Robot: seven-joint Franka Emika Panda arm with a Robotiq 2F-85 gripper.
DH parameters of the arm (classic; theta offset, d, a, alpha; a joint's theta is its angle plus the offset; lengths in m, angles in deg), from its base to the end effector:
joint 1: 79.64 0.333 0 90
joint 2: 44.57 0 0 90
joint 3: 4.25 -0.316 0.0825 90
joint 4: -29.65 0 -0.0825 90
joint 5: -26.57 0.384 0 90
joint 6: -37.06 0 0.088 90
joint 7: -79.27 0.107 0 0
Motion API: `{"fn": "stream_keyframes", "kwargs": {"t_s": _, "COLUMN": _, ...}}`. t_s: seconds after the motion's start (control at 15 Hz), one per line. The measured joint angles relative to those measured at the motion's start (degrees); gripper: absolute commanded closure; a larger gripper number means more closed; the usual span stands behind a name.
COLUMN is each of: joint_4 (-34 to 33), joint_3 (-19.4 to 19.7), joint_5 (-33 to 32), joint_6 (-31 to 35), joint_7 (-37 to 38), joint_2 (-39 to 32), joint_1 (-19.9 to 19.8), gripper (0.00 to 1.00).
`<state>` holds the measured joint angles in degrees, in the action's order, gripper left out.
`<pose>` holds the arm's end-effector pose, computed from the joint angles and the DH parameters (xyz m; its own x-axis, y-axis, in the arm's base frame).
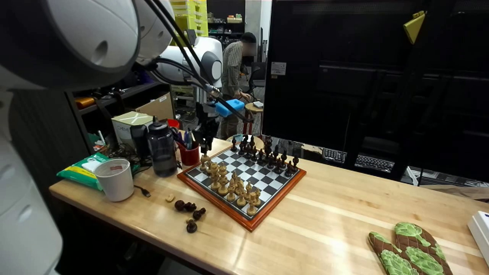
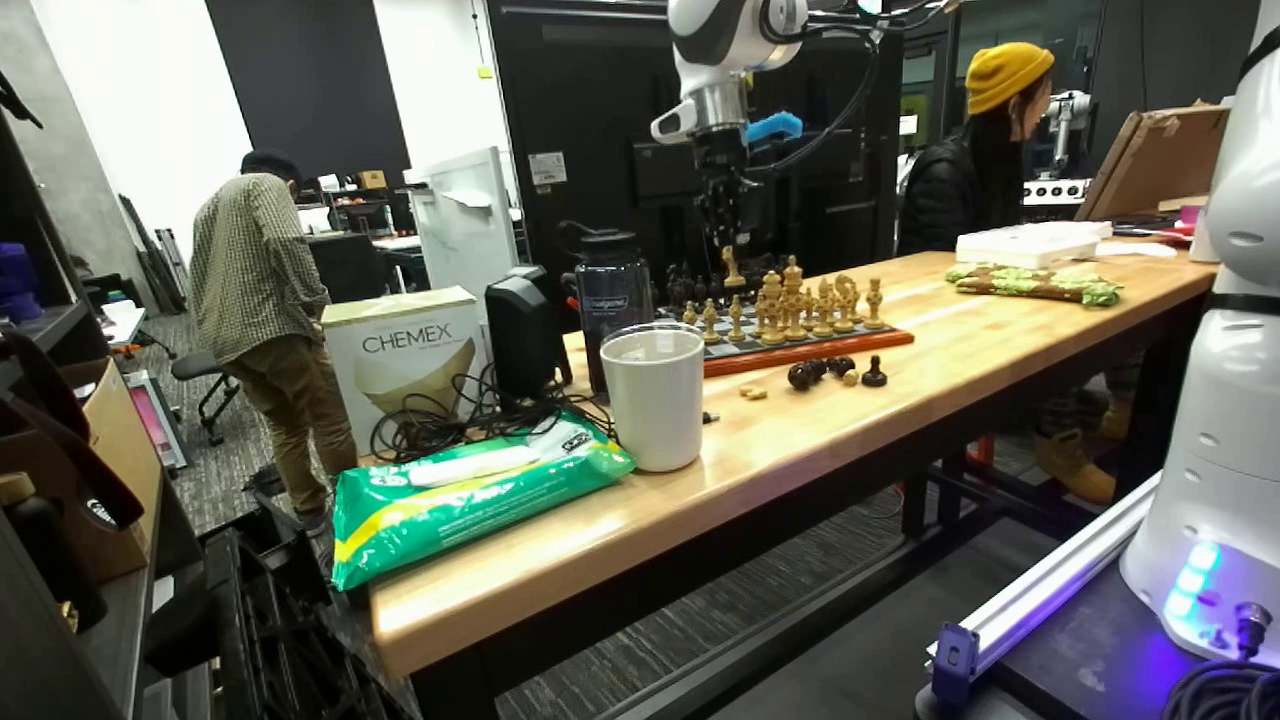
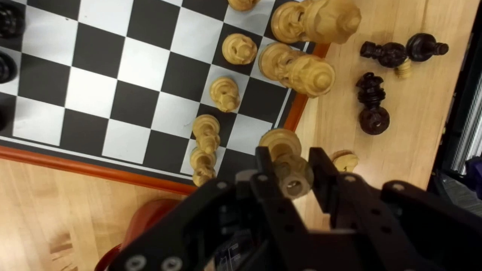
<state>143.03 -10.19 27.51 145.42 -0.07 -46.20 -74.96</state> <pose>0.5398 0.1021 0.4426 0.0064 1.0000 -0.0039 0.9931 -0.0068 -0.1170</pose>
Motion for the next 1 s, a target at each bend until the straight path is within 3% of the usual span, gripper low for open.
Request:
{"fn": "stream_keyframes", "kwargs": {"t_s": 0.33, "joint_4": 2.25, "joint_3": -0.16, "joint_5": 0.51, "joint_6": 1.20, "joint_7": 0.00, "joint_2": 0.00, "joint_1": 0.00, "gripper": 0.93}}
{"fn": "stream_keyframes", "kwargs": {"t_s": 1.0, "joint_4": 7.29, "joint_3": -0.24, "joint_5": 0.36, "joint_6": 9.62, "joint_7": -1.35, "joint_2": 0.03, "joint_1": 0.00, "gripper": 0.93}}
